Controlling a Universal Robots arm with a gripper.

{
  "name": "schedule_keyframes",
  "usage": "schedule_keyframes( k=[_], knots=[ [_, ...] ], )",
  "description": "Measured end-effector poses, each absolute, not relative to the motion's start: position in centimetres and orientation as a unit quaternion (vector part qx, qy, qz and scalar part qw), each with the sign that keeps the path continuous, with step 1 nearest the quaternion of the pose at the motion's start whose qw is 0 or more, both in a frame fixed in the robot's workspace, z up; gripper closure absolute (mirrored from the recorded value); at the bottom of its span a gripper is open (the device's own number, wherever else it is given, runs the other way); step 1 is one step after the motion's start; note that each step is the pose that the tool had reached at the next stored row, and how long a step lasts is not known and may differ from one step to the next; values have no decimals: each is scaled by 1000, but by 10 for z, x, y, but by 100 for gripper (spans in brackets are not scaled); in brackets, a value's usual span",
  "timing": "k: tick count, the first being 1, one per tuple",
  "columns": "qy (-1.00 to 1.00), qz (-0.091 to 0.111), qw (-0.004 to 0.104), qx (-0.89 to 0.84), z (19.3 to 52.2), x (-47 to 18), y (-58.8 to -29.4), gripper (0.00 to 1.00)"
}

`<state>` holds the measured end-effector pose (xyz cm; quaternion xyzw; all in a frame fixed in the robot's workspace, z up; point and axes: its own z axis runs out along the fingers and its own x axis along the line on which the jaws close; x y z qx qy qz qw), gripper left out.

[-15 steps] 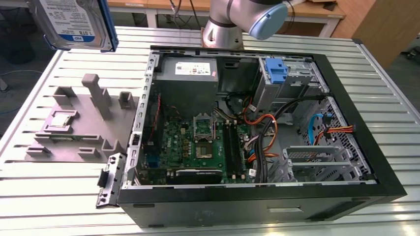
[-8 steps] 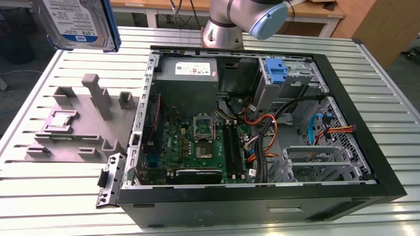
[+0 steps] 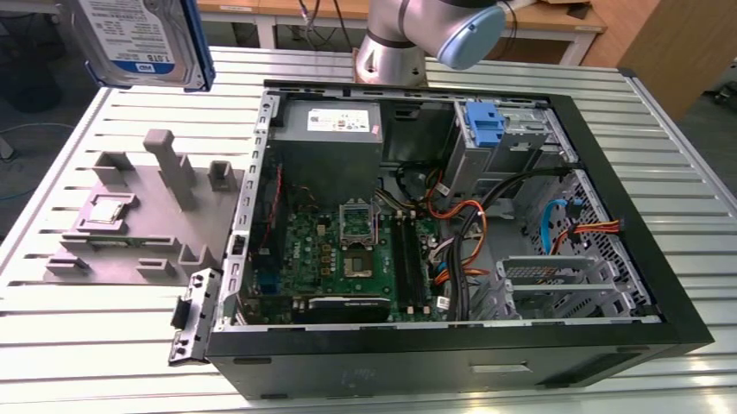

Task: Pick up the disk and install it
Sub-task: 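Pick up the disk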

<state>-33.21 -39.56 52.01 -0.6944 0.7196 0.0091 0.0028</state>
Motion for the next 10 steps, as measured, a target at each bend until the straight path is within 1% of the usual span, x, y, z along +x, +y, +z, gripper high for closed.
schedule_keyframes(
  k=[10],
  knots=[
    [720,9,3,-694,520,-329,-396,64]
  ],
)
